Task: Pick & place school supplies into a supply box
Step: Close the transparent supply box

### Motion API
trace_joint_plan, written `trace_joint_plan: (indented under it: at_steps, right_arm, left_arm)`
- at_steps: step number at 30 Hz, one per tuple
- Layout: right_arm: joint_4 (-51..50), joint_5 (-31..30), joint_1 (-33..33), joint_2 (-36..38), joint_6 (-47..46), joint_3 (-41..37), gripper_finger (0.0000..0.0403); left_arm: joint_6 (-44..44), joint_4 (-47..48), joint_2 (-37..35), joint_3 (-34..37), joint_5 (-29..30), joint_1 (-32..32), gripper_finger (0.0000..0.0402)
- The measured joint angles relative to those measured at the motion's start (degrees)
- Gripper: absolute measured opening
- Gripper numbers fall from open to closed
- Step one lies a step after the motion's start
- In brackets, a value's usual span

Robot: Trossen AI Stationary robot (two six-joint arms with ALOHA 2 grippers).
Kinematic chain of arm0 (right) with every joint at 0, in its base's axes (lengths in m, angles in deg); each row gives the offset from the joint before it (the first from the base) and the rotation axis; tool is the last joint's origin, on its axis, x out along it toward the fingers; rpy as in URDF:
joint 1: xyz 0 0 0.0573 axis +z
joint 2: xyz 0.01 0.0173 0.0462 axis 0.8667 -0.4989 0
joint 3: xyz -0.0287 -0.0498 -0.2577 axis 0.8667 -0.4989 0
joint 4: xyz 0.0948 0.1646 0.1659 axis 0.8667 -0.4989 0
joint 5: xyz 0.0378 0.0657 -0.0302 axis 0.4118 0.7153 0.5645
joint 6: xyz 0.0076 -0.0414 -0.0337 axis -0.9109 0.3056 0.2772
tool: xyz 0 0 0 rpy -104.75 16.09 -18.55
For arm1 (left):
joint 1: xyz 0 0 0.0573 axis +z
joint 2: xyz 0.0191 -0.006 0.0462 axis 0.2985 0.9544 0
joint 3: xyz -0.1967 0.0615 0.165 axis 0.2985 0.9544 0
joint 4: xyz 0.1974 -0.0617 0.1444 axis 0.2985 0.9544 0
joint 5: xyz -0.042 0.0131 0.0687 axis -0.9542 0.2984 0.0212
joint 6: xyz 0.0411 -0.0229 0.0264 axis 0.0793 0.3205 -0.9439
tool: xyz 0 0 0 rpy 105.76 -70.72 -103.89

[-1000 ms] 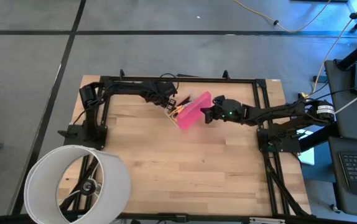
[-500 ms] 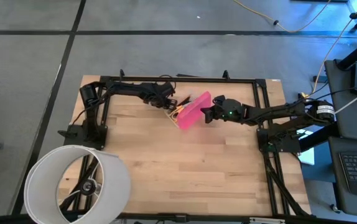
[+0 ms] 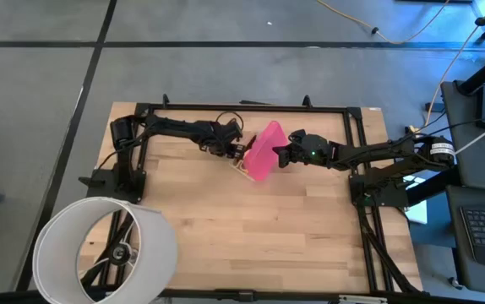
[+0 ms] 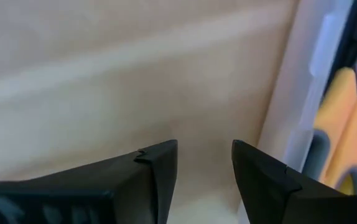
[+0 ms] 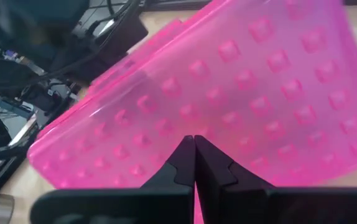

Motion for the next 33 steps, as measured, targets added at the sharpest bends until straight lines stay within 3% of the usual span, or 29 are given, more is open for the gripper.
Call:
trace_joint_plan:
  at_steps: [22,29,33]
  right_arm:
    - [-0.5,5.56,0.0,-0.01,2.46,-0.01,0.0004]
    - [0.02,7.55,0.0,-0.01,2.98,-0.02,0.0004]
    - [-2.3,10.17,0.01,-0.01,7.82,2.46,0.0004]
  left_arm:
    - [6.32,-2.53,-0.12,0.0,-6.12,-15.39,0.0144]
    - [4.95,3.74,-4.04,-0.07,1.43,-16.27,0.0147]
    - [2.06,6.47,-7.89,-0.07,6.21,-14.89,0.0144]
